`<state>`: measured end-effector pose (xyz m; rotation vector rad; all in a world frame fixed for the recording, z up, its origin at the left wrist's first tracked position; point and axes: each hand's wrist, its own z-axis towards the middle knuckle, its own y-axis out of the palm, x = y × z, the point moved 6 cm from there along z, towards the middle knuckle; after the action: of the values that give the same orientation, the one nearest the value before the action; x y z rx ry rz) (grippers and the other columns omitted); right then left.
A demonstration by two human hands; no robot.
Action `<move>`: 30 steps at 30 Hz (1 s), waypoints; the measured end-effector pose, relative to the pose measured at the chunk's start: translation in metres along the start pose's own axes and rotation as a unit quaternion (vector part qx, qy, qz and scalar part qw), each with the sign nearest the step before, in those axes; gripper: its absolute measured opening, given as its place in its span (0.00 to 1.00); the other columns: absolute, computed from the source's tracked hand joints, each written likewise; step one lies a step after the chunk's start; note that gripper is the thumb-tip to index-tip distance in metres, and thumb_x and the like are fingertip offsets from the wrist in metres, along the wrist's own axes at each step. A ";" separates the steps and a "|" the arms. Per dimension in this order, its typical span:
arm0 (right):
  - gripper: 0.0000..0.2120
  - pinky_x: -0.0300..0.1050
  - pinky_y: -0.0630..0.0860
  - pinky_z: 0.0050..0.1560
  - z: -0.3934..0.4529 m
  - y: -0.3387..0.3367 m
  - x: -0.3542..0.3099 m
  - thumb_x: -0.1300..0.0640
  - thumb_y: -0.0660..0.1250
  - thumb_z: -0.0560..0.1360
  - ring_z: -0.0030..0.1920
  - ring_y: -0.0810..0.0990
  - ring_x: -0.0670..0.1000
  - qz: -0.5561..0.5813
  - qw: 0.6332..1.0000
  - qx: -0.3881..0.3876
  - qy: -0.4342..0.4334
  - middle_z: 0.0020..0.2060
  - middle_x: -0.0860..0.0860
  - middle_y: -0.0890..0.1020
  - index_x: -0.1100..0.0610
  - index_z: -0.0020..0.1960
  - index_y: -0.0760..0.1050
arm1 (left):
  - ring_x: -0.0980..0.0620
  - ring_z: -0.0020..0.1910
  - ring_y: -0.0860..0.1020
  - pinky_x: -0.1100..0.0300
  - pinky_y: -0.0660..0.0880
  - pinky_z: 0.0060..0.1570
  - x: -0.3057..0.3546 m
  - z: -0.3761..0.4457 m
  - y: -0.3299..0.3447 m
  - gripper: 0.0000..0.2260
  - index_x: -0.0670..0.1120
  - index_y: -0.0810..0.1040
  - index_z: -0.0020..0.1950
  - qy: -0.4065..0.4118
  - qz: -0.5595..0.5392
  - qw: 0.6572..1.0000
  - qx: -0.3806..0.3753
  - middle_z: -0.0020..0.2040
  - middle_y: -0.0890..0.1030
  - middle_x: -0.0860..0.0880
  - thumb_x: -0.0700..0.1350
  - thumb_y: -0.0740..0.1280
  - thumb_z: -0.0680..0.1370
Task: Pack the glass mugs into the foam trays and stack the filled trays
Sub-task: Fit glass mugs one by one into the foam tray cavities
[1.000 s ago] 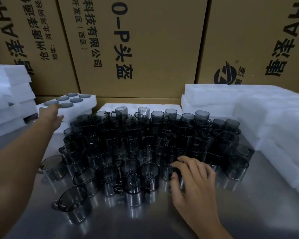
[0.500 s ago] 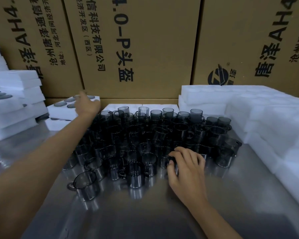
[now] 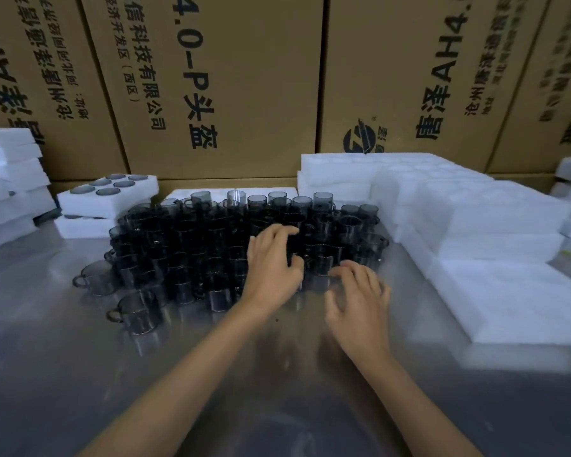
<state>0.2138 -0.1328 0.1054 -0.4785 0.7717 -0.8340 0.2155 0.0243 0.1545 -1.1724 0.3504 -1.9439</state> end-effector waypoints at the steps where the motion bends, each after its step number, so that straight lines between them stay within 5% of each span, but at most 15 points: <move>1: 0.13 0.55 0.64 0.66 -0.001 -0.010 0.007 0.57 0.67 0.73 0.65 0.72 0.53 -0.018 1.000 0.009 0.005 0.61 0.50 0.77 0.54 0.57 0.78 | 0.52 0.75 0.60 0.50 0.46 0.78 0.009 -0.012 0.014 0.21 0.48 0.70 0.70 0.014 -0.003 1.000 -0.013 0.71 0.67 0.50 0.39 0.63 0.77; 4: 0.19 0.60 0.60 0.68 0.004 -0.037 0.038 0.53 0.68 0.71 0.68 0.70 0.59 -0.142 0.988 0.029 0.046 0.67 0.55 0.75 0.55 0.61 0.76 | 0.52 0.76 0.57 0.52 0.47 0.77 0.025 -0.042 0.055 0.22 0.49 0.69 0.71 0.045 0.016 0.996 -0.079 0.73 0.64 0.50 0.39 0.64 0.77; 7: 0.27 0.62 0.48 0.73 0.010 -0.063 0.102 0.49 0.66 0.73 0.77 0.55 0.64 -0.235 0.952 -0.025 0.196 0.77 0.59 0.62 0.56 0.70 0.69 | 0.53 0.77 0.53 0.56 0.50 0.76 0.025 -0.063 0.086 0.23 0.51 0.66 0.73 0.038 0.004 0.986 -0.161 0.76 0.59 0.50 0.39 0.62 0.78; 10: 0.27 0.61 0.52 0.74 0.005 -0.079 0.153 0.45 0.61 0.76 0.76 0.55 0.65 -0.294 0.905 -0.096 0.293 0.76 0.59 0.61 0.55 0.72 0.65 | 0.55 0.77 0.52 0.58 0.52 0.74 0.020 -0.070 0.098 0.23 0.52 0.66 0.73 0.032 -0.013 0.982 -0.188 0.75 0.59 0.52 0.39 0.61 0.78; 16: 0.20 0.54 0.63 0.59 0.007 -0.084 0.156 0.51 0.63 0.75 0.60 0.69 0.58 -0.374 0.899 -0.126 0.191 0.56 0.54 0.73 0.52 0.66 0.70 | 0.55 0.75 0.57 0.59 0.55 0.74 0.010 -0.071 0.107 0.21 0.52 0.67 0.72 0.023 -0.011 0.980 -0.195 0.73 0.63 0.53 0.40 0.61 0.79; 20: 0.23 0.51 0.66 0.58 0.006 -0.080 0.117 0.44 0.62 0.75 0.57 0.73 0.57 -0.325 0.926 -0.150 0.119 0.55 0.55 0.76 0.53 0.67 0.72 | 0.62 0.66 0.67 0.64 0.62 0.65 0.006 -0.069 0.102 0.18 0.53 0.71 0.69 0.010 -0.069 0.983 -0.171 0.68 0.69 0.57 0.41 0.61 0.80; 26: 0.17 0.51 0.68 0.51 -0.027 -0.048 -0.008 0.44 0.60 0.74 0.52 0.75 0.58 -0.192 0.965 -0.178 0.026 0.49 0.55 0.76 0.55 0.54 0.75 | 0.63 0.56 0.75 0.69 0.70 0.50 -0.012 -0.056 0.074 0.09 0.56 0.74 0.62 -0.135 -0.257 0.953 -0.084 0.58 0.77 0.58 0.48 0.61 0.83; 30: 0.17 0.50 0.66 0.46 -0.046 -0.028 -0.073 0.46 0.59 0.75 0.49 0.75 0.57 -0.136 0.973 -0.184 -0.035 0.48 0.55 0.75 0.58 0.54 0.75 | 0.61 0.53 0.76 0.64 0.70 0.49 -0.037 -0.053 0.053 0.10 0.61 0.76 0.58 -0.217 -0.287 0.925 -0.124 0.55 0.78 0.58 0.54 0.68 0.76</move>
<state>0.1333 -0.0952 0.1244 -0.9573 0.8101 -0.9252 0.2068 0.0105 0.0730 -2.0021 0.0040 -2.0722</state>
